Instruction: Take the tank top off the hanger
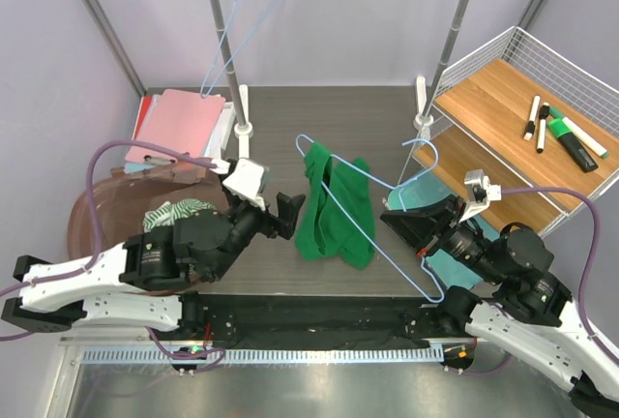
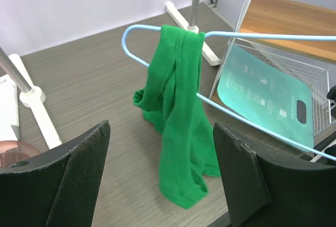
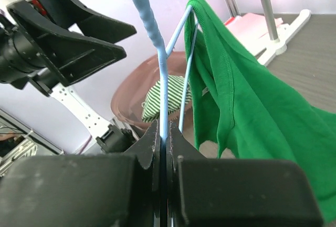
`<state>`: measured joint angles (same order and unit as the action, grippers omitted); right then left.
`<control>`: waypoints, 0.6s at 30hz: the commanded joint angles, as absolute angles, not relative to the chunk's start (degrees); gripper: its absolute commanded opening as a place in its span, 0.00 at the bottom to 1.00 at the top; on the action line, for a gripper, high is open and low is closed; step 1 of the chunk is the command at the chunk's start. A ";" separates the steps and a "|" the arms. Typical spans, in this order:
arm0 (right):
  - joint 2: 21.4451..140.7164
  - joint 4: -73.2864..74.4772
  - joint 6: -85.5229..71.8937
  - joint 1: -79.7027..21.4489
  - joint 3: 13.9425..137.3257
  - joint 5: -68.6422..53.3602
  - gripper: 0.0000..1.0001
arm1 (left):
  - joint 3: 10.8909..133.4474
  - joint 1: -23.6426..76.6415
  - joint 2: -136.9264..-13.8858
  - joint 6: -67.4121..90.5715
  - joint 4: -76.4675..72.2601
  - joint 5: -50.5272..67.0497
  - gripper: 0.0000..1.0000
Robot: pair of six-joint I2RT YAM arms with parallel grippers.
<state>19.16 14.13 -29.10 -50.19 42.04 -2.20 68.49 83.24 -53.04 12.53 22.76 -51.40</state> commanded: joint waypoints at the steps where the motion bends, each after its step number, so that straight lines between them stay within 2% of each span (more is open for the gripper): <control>1: 20.12 6.24 -29.71 -50.36 44.47 -3.34 0.01 | 67.76 83.41 -50.01 8.37 15.82 -50.10 0.78; 3: 20.83 6.68 -30.14 -50.36 45.17 -3.96 0.01 | 68.29 83.32 -51.76 6.69 16.34 -51.15 0.73; 8: 20.83 6.33 -31.02 -50.27 45.09 -5.62 0.01 | 72.85 81.04 -57.03 6.94 20.12 -48.69 0.69; 12: 20.39 7.03 -31.47 -50.36 45.09 -6.50 0.01 | 78.03 74.46 -62.30 11.42 26.79 -44.48 0.64; 18: 18.90 8.61 -31.55 -50.36 45.53 -6.94 0.01 | 77.70 71.55 -63.02 12.57 25.23 -40.70 0.58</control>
<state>20.43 12.43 -30.61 -50.19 42.59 -5.41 75.83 72.75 -64.18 10.66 25.93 -43.79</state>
